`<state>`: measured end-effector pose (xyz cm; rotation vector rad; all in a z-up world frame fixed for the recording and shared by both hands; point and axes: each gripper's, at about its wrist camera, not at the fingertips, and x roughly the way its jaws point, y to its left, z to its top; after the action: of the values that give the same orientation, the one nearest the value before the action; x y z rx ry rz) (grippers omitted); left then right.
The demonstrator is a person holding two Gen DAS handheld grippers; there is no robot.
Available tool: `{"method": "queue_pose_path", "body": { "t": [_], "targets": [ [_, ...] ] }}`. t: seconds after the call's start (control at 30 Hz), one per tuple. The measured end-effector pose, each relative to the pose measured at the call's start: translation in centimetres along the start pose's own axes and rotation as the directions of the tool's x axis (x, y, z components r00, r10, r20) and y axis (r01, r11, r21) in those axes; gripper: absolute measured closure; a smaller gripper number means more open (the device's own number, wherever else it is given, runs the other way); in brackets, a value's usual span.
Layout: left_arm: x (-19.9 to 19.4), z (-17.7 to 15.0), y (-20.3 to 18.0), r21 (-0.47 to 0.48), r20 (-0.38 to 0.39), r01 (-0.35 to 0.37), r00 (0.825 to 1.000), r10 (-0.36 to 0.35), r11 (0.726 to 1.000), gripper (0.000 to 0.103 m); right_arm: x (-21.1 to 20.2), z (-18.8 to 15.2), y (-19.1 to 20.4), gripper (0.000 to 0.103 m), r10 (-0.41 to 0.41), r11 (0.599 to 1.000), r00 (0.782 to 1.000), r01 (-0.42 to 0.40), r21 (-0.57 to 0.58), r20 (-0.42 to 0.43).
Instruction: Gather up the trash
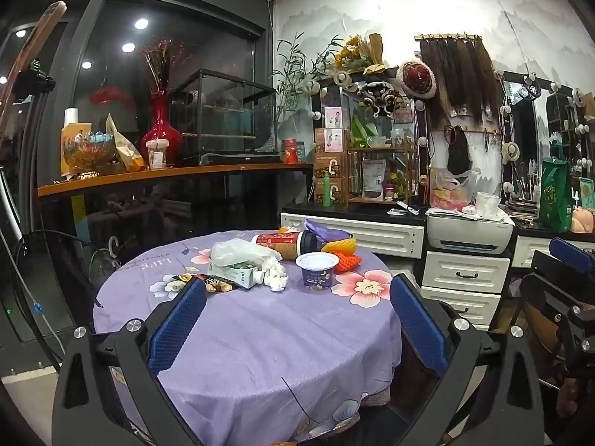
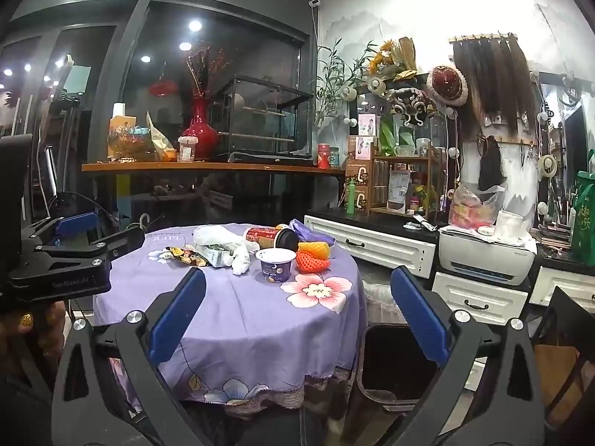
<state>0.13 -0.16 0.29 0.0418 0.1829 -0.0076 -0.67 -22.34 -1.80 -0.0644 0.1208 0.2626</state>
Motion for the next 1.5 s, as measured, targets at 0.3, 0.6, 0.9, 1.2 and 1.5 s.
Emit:
{"method": "queue_pose_path", "body": {
  "t": [0.3, 0.6, 0.9, 1.2, 1.5],
  "targets": [
    [0.1, 0.0, -0.3, -0.001, -0.001, 0.002, 1.000, -0.002, 1.000, 0.005, -0.6, 0.1, 0.5, 0.005, 0.003, 1.000, 1.000, -0.003, -0.001, 0.007],
    [0.1, -0.5, -0.2, -0.005, -0.006, 0.006, 1.000, -0.006, 1.000, 0.005, -0.5, 0.0, 0.4, 0.005, 0.002, 1.000, 1.000, -0.002, 0.000, 0.007],
    [0.4, -0.8, -0.1, -0.006, -0.013, 0.009, 1.000, -0.009, 1.000, 0.005, -0.4, 0.0, 0.4, 0.005, 0.002, 1.000, 1.000, -0.002, 0.001, 0.004],
    [0.4, -0.7, -0.2, -0.006, -0.013, 0.009, 1.000, -0.009, 1.000, 0.005, -0.4, -0.1, 0.4, 0.005, 0.003, 1.000, 1.000, -0.003, 0.001, 0.004],
    [0.4, -0.7, -0.2, -0.006, -0.013, 0.009, 1.000, -0.009, 1.000, 0.005, -0.3, -0.3, 0.5, 0.005, 0.004, 1.000, 1.000, -0.004, 0.003, 0.001]
  ]
}}
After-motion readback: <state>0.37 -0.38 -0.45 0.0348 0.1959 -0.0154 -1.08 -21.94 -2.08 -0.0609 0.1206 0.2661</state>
